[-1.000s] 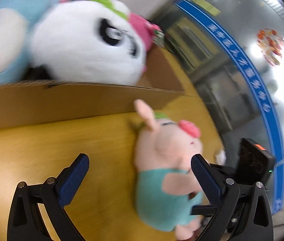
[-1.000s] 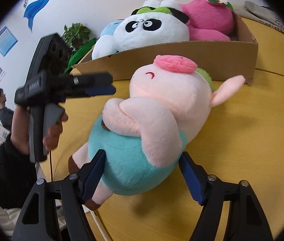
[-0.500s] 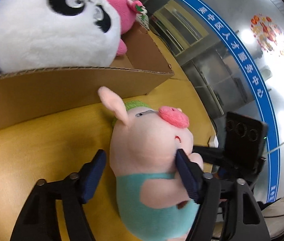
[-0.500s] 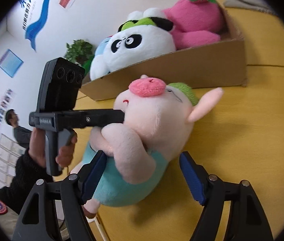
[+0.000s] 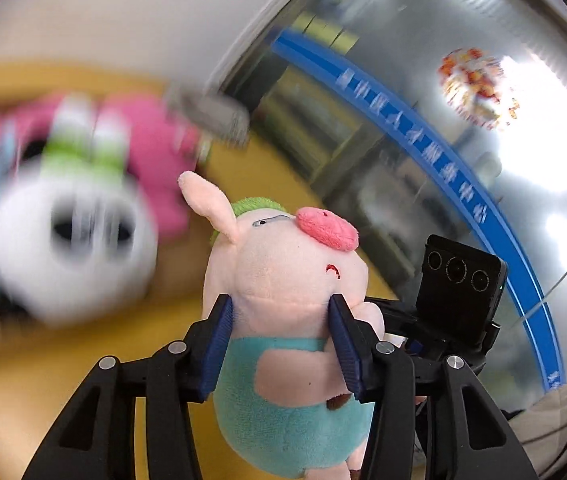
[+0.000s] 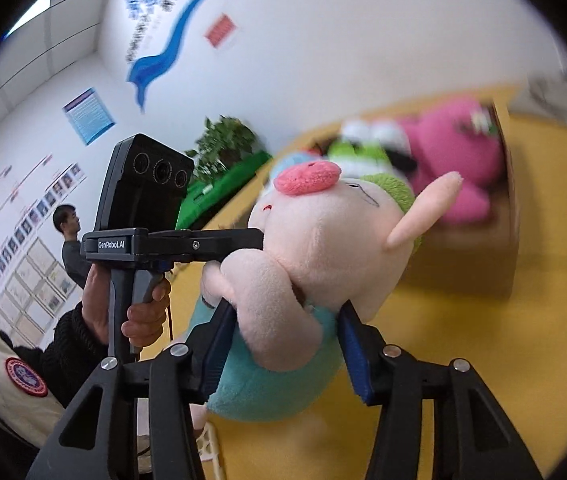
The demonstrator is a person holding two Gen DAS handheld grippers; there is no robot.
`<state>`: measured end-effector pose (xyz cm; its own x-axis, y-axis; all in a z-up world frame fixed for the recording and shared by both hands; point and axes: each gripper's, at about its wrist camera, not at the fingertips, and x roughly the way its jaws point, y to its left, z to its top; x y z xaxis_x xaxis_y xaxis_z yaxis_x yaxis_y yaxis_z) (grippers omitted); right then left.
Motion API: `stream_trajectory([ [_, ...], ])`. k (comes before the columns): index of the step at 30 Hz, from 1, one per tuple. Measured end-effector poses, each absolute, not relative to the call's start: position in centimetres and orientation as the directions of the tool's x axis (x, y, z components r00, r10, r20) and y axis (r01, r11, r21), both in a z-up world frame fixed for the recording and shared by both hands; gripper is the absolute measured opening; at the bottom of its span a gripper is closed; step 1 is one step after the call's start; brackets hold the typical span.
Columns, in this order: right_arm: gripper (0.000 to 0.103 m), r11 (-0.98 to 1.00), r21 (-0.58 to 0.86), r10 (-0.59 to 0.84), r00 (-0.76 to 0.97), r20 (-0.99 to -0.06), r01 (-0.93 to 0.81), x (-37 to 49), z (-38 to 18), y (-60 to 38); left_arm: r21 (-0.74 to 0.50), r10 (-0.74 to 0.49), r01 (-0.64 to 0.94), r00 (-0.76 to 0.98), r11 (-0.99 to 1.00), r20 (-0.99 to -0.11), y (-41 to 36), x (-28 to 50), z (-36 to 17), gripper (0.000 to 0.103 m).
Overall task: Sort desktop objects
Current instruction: 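Lift the pig into the box and open both grippers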
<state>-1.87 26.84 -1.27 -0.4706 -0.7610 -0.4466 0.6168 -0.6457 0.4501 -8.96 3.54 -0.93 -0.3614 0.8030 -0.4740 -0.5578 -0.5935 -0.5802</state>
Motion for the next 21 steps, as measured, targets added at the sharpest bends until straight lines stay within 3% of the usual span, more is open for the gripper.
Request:
stream_trajectory([
  [6,0.05,-0.629,0.281,-0.755,-0.484,-0.442,0.725,-11.6,4.1,27.7,-0.503,0.77,-0.585,-0.45,-0.637,-0.452,4.4,-17.4,3.1,0.052],
  [16,0.053,-0.636,0.334,-0.655,-0.257,-0.711,0.696,-21.9,-5.1,27.9,-0.489,0.665,-0.468,-0.371,-0.737,-0.648,7.7,-23.6,-7.0,0.051],
  [21,0.054,-0.656,0.28,-0.626,-0.297,-0.721,0.701,-20.4,-3.3,29.4,-0.405,0.618,-0.51,-0.367,-0.759,-0.696,8.9,-22.8,-7.4,0.052],
])
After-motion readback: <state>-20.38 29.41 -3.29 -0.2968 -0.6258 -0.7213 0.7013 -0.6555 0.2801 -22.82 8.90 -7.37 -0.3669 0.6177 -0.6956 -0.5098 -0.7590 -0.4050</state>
